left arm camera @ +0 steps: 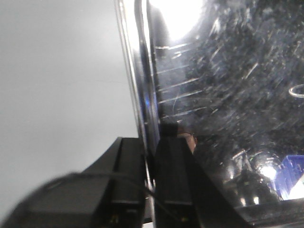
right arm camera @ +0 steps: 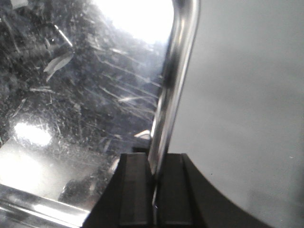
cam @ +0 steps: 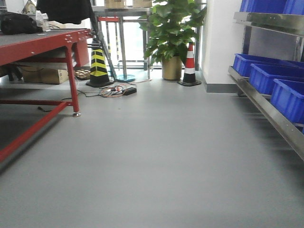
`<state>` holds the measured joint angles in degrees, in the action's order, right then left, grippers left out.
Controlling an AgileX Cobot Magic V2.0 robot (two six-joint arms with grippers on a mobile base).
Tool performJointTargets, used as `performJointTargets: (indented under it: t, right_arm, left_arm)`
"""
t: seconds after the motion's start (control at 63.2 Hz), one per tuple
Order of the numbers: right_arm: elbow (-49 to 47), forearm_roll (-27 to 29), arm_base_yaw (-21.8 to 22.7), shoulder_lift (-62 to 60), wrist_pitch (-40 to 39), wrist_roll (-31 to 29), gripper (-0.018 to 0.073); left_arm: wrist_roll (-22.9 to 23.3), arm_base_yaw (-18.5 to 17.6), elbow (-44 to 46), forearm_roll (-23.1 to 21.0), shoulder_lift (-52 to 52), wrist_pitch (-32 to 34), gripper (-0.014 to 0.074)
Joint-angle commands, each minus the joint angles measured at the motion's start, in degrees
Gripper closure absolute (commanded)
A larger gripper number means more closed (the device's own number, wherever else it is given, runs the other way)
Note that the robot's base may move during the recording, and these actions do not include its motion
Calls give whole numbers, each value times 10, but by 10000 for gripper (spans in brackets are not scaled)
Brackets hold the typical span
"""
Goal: Stack silver trays without gaps
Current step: 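Drive the base away from the shelf holding the tray in both grippers, then drive past the potted plant to the other shelf rack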
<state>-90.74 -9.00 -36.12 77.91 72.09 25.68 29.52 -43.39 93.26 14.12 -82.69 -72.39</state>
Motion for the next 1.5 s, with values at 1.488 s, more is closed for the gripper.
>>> performJointTargets:
  t: [1.488]
  right_arm:
    - [-19, 19, -5, -18, 8, -9, 503]
  left_arm:
    - [-9, -10, 19, -34, 16, -7, 645]
